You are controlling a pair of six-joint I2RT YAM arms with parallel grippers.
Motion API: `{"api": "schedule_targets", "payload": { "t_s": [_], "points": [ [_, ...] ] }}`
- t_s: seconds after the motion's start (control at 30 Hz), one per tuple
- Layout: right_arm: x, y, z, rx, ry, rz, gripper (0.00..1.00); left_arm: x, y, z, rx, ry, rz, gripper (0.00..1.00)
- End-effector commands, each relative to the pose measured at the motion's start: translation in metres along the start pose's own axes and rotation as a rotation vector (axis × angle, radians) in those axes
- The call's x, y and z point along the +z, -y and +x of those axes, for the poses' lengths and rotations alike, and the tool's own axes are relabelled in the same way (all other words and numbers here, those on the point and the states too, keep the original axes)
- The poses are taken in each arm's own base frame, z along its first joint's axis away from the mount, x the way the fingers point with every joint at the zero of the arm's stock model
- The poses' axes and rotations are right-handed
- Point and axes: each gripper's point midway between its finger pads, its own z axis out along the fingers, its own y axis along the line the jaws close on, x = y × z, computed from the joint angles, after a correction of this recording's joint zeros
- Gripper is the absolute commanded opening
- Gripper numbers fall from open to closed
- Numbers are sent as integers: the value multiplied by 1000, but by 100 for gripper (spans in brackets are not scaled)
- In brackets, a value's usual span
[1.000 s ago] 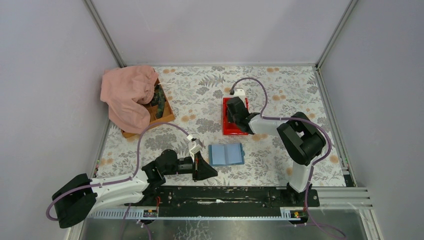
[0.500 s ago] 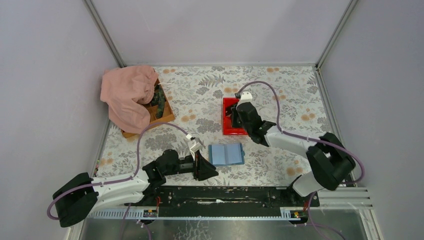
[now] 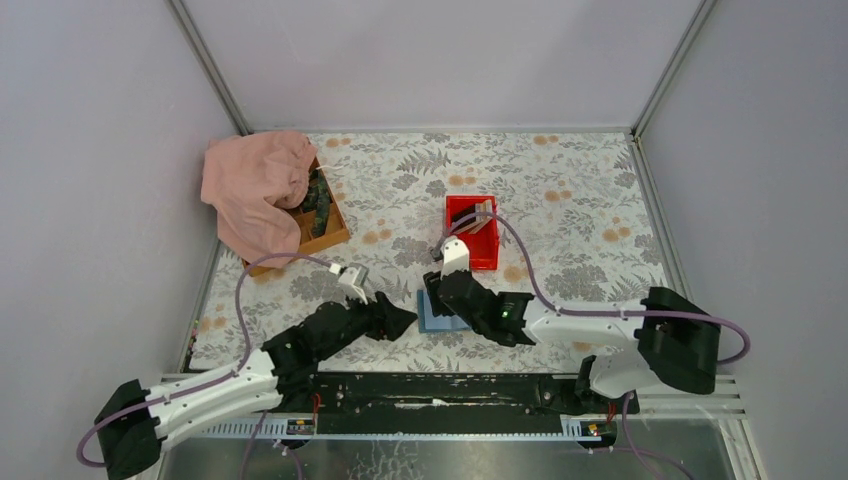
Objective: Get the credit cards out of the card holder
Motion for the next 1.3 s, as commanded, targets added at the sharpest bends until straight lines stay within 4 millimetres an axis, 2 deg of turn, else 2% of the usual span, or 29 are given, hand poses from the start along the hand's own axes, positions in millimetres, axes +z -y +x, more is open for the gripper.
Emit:
{"api": "schedule_targets", "payload": {
  "t_s": [0.0,0.1,0.23,0.37,0.5,0.67,0.87,1.07,1.27],
  "points": [
    [4,17,39,-8,-66,107,59,-12,-31,-15,-24,75,-175,78],
    [6,12,56,-30,-111,109,62,-16,-36,-16,-32,91,-196,81],
    [10,4,69,-49,-143,110,64,-15,-42,-9,-38,78,-203,83],
    [11,-6,67,-51,-146,89,71,-14,-46,-3,-36,69,-206,83],
    [10,-12,66,-42,-149,66,78,-13,-52,1,-28,60,-223,89],
    [8,-19,65,-43,-147,44,81,-13,-55,6,-25,52,-229,93],
    [15,-21,77,-65,-185,48,83,-12,-56,6,-27,50,-229,94],
    [18,-25,77,-74,-197,44,83,-12,-57,9,-27,41,-231,94],
    [11,-11,72,-60,-176,97,76,-12,-56,8,-29,43,-229,95]
  ]
}}
